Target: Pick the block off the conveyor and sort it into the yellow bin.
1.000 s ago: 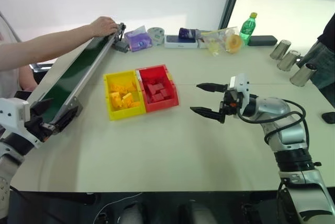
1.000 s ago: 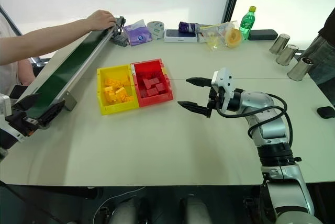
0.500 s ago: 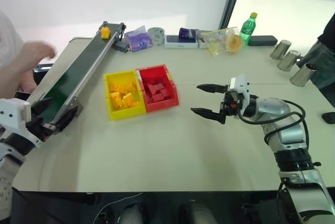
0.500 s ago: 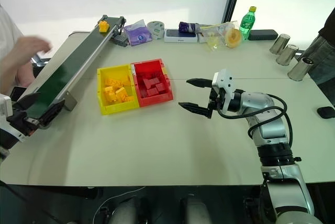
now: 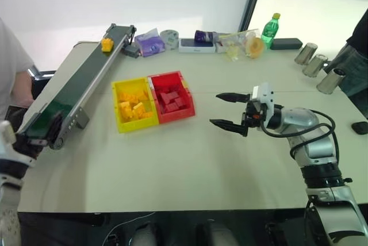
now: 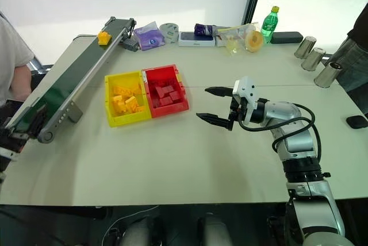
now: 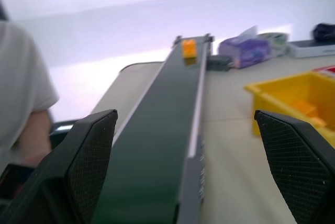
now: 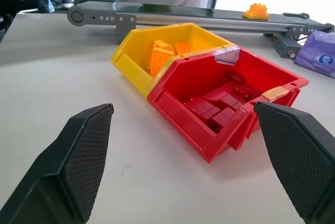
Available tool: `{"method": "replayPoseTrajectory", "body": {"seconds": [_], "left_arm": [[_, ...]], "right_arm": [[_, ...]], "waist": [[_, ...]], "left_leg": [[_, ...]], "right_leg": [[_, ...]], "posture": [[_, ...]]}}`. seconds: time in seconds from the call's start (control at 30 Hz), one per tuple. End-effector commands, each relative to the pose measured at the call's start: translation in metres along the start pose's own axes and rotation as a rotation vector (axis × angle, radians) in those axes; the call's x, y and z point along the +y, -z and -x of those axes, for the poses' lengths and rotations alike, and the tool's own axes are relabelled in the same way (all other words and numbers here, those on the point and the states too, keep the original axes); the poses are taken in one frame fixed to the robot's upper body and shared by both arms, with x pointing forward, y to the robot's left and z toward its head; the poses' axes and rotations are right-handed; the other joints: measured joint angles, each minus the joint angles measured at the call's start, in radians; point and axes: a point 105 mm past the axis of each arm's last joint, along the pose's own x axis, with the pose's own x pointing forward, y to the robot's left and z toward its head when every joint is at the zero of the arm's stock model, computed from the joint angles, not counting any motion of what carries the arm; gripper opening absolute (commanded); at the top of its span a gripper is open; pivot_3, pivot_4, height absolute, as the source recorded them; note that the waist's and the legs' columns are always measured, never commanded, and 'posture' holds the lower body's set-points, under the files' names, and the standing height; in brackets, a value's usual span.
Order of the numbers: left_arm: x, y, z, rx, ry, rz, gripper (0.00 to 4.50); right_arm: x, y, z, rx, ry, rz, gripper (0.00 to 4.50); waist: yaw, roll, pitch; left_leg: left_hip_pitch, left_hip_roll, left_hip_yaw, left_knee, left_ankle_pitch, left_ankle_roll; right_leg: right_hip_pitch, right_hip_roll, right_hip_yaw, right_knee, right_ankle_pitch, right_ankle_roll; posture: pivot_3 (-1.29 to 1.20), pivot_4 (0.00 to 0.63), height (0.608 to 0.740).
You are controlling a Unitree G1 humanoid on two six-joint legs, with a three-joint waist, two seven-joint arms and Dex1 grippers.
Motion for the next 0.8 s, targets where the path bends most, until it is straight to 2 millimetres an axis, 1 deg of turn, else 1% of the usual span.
{"method": "replayPoseTrajectory", "body": {"seconds": [0.03, 0.1, 0.17, 0.27, 0.5, 0.63, 0.8], "left_arm": [[-0.005, -0.007, 0.013, -0.021, -0.044, -0.056, 4.42], [-0.012, 0.004, 0.019, 0.024, -0.031, -0.056, 4.42], [-0.012, 0.008, 0.022, 0.039, -0.052, -0.042, 4.42], [-0.011, 0.007, 0.022, 0.033, -0.061, -0.037, 4.42], [-0.003, 0.007, 0.013, 0.035, -0.075, -0.019, 4.42], [-0.01, 0.006, 0.009, 0.032, -0.047, 0.033, 4.42], [-0.012, 0.003, 0.005, 0.032, -0.037, -0.013, 4.42]], "right_arm": [[0.001, -0.011, -0.001, -0.044, -0.004, 0.027, 4.5], [0.002, -0.011, -0.002, -0.045, -0.007, 0.024, 4.5], [0.002, -0.011, -0.003, -0.045, -0.009, 0.023, 4.5], [0.001, -0.012, -0.004, -0.046, -0.009, 0.024, 4.5], [0.001, -0.014, -0.005, -0.05, -0.009, 0.027, 4.5], [0.0, -0.014, -0.004, -0.048, -0.005, 0.027, 4.5], [0.001, -0.014, -0.003, -0.047, -0.002, 0.025, 4.5]], "waist": [[0.002, 0.0, 0.0], [0.005, 0.0, 0.0], [0.007, -0.001, 0.0], [0.005, -0.001, 0.0], [0.003, -0.001, -0.001], [0.002, -0.001, 0.0], [0.002, -0.001, -0.001]], "left_leg": [[0.0, 0.0, 0.0, 0.0, 0.0, 0.0], [0.0, 0.0, 0.0, 0.001, -0.001, 0.002], [0.0, 0.0, 0.0, 0.001, -0.002, 0.003], [0.0, 0.0, -0.001, 0.001, -0.002, 0.004], [0.0, 0.0, -0.001, 0.001, -0.002, 0.004], [0.0, 0.0, -0.001, 0.001, -0.002, 0.004], [0.0, 0.0, -0.001, 0.001, -0.002, 0.003]], "right_leg": [[0.0, 0.0, 0.0, 0.0, 0.0, 0.0], [0.001, 0.0, 0.0, 0.0, 0.0, 0.0], [0.001, -0.001, 0.0, 0.0, 0.0, 0.0], [0.001, 0.0, 0.0, 0.0, 0.0, 0.0], [0.001, 0.0, 0.0, 0.0, 0.0, 0.0], [0.001, 0.0, 0.0, 0.0, 0.0, 0.0], [0.001, 0.0, 0.0, 0.0, 0.0, 0.0]], "posture": [[0.0, 0.15, 0.74], [0.0, 0.15, 0.74], [0.0, 0.15, 0.74], [0.0, 0.15, 0.74], [0.0, 0.15, 0.74], [0.0, 0.15, 0.74], [0.0, 0.15, 0.74]]}}
